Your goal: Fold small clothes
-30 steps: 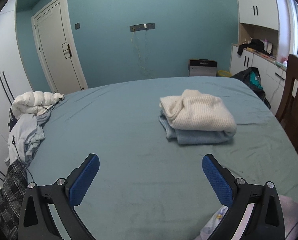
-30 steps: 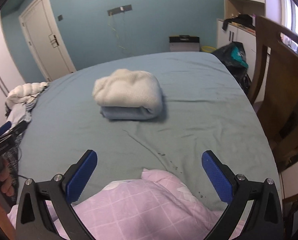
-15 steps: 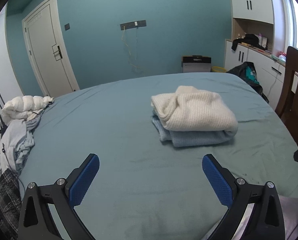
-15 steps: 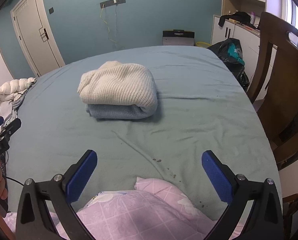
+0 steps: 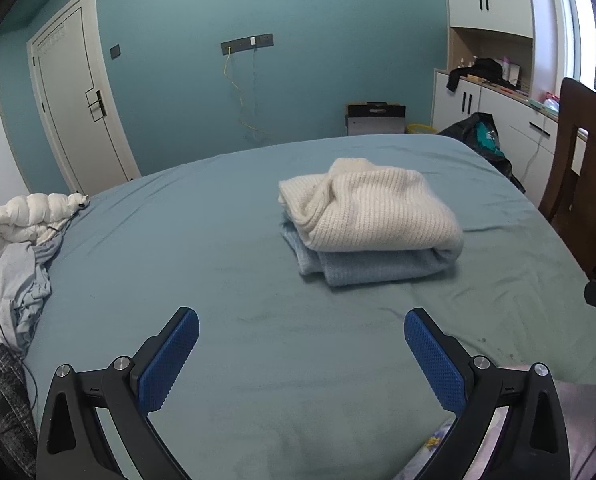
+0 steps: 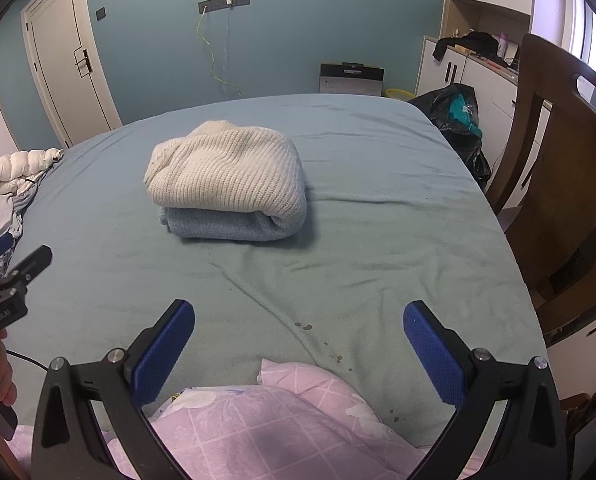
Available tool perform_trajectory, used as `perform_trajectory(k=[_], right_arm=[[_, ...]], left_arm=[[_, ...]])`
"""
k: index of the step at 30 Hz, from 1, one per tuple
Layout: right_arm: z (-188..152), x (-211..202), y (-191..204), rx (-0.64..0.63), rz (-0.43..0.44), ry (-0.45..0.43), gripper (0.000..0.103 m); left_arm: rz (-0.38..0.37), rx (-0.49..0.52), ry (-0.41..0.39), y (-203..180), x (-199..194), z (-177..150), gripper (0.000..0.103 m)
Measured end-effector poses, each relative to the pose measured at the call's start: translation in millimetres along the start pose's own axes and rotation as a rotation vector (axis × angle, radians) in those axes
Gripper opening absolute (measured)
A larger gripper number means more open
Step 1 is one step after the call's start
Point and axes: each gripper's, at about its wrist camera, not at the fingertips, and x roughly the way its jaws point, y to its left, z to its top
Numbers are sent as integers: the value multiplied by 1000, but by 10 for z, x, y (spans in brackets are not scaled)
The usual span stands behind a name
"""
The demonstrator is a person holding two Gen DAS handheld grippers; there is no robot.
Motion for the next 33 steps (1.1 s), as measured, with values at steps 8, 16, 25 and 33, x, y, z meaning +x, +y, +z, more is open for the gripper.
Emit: perform_trajectory(k=[8,16,25,33], right_arm=[[-2,2,74,-10,11,10,102],[-15,16,70,-6,14,23,102],[-17,37,84,-7,0,20,102],[-41,54,109,-12,-1,20,102]], left_arm=[[4,-29,8,74,29,8,103],[7,-29,10,89,33,19,103],[-8,-14,2,62,31,16,103],[6,-1,-5,20,23,5,103]])
